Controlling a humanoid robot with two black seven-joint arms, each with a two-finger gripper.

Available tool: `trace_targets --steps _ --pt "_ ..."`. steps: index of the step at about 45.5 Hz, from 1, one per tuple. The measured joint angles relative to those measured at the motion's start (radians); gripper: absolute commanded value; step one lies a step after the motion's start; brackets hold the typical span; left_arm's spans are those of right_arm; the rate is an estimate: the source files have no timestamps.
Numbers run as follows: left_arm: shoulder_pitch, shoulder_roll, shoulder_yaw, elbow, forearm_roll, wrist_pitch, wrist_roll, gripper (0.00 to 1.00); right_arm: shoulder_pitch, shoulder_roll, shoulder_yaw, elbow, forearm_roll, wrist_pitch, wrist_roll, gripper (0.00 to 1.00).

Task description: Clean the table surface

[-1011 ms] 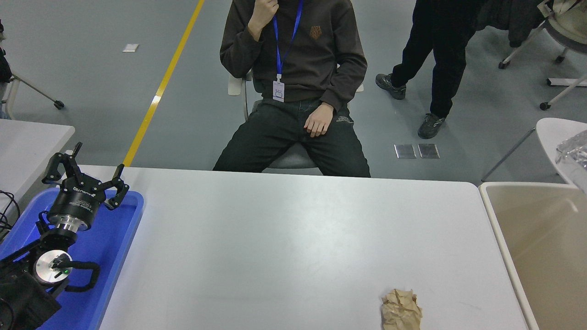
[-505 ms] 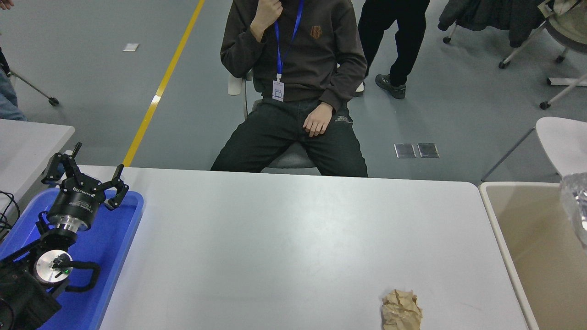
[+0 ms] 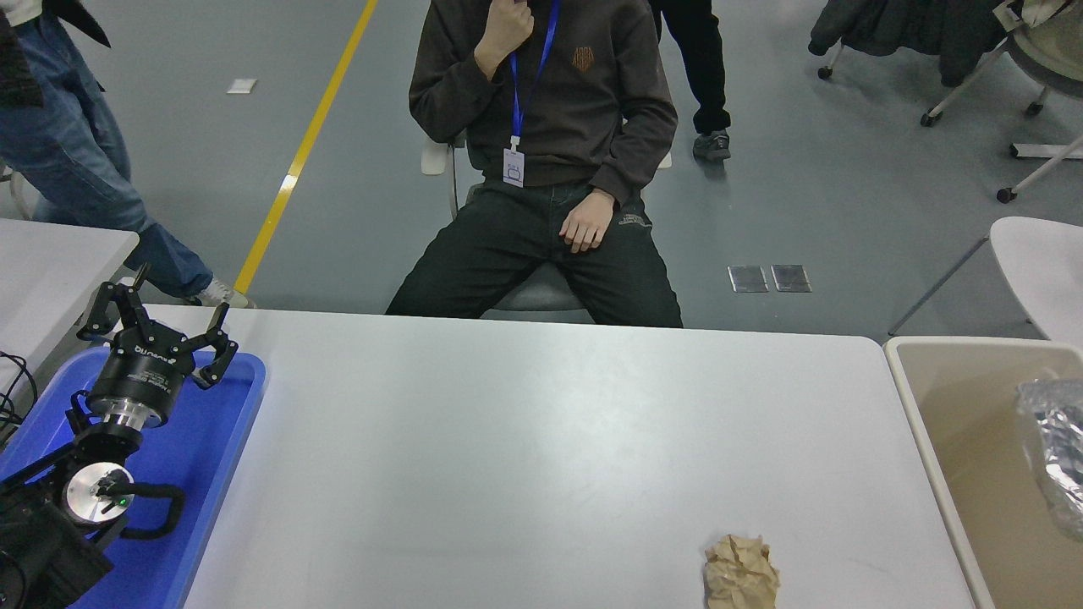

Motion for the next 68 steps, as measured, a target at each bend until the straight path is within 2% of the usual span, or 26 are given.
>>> trace_targets --steps 12,30,31,32,33,34,35,39,68 --pt "0.000 0.000 0.000 0.000 0.000 0.000 0.000 1.00 -0.010 0.111 0.002 -0.204 -0.003 0.072 -0.006 0.00" --pt "0.000 0.000 0.000 0.000 0.000 0.000 0.000 1.00 -0.013 0.154 0.002 -0.285 -0.004 0.105 -0.008 0.00" --pt "0.000 0.000 0.000 0.000 0.000 0.000 0.000 1.00 -0.013 0.154 0.002 -0.285 -0.004 0.105 -0.008 0.07" --pt "0.000 0.000 0.000 0.000 0.000 0.000 0.000 1.00 -0.014 0.154 0.002 -0.286 -0.004 0.106 -0.008 0.23" --pt "0.000 0.000 0.000 0.000 0.000 0.000 0.000 1.00 -0.014 0.154 0.001 -0.286 -0.005 0.107 -0.008 0.44" --pt "0.000 0.000 0.000 0.000 0.000 0.000 0.000 1.00 -0.014 0.154 -0.001 -0.288 -0.005 0.108 -0.008 0.61" --pt "0.000 0.000 0.000 0.000 0.000 0.000 0.000 1.00 -0.014 0.154 -0.003 -0.289 -0.005 0.109 -0.008 0.72" --pt "0.000 0.000 0.000 0.000 0.000 0.000 0.000 1.00 -0.014 0.154 -0.007 -0.297 -0.008 0.111 -0.008 0.95" --pt "0.000 0.000 0.000 0.000 0.000 0.000 0.000 1.00 -0.014 0.159 -0.007 -0.330 -0.061 0.111 -0.008 0.97"
